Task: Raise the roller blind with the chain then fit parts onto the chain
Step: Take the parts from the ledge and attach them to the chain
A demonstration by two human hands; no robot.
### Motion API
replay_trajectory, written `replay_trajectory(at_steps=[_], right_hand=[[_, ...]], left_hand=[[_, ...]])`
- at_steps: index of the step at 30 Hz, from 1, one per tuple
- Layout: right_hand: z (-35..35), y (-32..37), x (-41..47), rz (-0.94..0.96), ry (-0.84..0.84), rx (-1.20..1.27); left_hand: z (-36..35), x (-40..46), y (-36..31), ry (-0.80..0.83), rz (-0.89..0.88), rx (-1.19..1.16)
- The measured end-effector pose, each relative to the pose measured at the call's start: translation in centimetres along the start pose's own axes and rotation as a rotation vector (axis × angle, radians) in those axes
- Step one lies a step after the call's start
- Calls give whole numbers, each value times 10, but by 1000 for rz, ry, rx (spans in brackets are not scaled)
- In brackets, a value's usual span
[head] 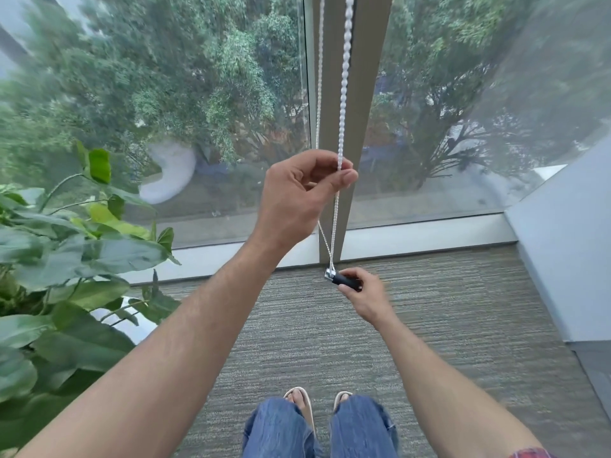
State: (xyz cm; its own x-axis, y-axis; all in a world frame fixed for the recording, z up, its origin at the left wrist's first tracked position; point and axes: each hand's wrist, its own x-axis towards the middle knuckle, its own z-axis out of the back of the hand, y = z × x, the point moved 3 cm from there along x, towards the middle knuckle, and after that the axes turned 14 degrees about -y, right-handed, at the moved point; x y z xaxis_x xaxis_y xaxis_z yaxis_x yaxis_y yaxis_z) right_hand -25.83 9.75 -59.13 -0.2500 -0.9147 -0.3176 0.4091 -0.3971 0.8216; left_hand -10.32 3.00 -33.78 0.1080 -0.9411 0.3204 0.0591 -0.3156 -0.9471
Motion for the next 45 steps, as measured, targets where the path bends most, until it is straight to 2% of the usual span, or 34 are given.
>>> replay_trajectory(at_steps=[17,30,37,45], right_hand=[[-66,-91,54,-133,-88,-75],[-105,-123,73,-166,-73,-309],[-92,-87,81,-56,-134,-391],[-48,0,75,78,-173,-188]], left_hand=[[-14,-9,65,26,-89,-79],[-10,-15,73,66,-175,-45],[-14,-25,67,77,-197,32],[-17,-11,15,43,-199,47]])
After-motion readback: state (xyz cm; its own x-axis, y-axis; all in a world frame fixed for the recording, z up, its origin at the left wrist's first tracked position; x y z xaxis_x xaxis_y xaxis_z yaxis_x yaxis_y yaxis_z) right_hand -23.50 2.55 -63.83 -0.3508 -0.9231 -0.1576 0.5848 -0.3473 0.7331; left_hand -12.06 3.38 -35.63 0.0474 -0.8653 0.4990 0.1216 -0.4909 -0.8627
